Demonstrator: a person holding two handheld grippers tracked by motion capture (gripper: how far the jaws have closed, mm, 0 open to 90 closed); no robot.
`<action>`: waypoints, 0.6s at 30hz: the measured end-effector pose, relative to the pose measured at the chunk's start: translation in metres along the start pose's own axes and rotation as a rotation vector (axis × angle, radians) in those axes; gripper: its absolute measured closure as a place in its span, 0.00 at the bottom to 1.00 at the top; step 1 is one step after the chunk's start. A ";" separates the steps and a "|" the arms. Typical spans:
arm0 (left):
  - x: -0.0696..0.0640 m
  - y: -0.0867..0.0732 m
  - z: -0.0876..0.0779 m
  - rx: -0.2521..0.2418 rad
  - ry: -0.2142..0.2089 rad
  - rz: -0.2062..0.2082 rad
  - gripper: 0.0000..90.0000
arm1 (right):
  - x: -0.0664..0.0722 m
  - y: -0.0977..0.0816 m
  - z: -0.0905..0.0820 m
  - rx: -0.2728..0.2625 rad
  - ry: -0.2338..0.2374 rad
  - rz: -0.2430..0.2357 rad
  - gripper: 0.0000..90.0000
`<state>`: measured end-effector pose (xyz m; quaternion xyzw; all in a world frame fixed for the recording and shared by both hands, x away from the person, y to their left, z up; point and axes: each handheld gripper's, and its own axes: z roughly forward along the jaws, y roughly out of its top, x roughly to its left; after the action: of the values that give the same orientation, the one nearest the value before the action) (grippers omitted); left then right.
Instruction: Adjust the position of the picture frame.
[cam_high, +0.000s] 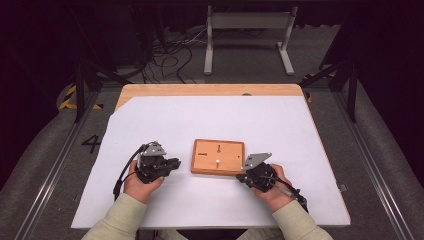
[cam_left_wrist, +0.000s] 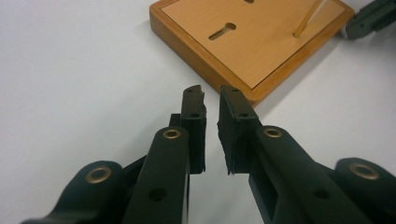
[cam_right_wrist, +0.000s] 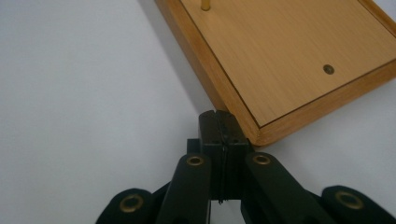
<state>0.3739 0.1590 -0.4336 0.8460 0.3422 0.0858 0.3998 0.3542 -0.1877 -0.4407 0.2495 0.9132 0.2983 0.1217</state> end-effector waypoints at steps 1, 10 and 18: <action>0.000 0.000 0.000 0.000 0.000 0.000 0.89 | 0.000 0.000 0.000 0.000 0.000 0.000 1.00; 0.004 -0.006 -0.005 -0.017 0.017 -0.013 0.82 | -0.014 -0.002 -0.010 -0.039 -0.031 0.032 1.00; 0.000 -0.003 -0.018 -0.079 0.043 0.030 0.65 | -0.031 -0.004 -0.050 -0.189 -0.031 0.074 0.90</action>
<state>0.3647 0.1714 -0.4237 0.8325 0.3343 0.1235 0.4242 0.3604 -0.2314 -0.4011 0.2752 0.8692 0.3834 0.1475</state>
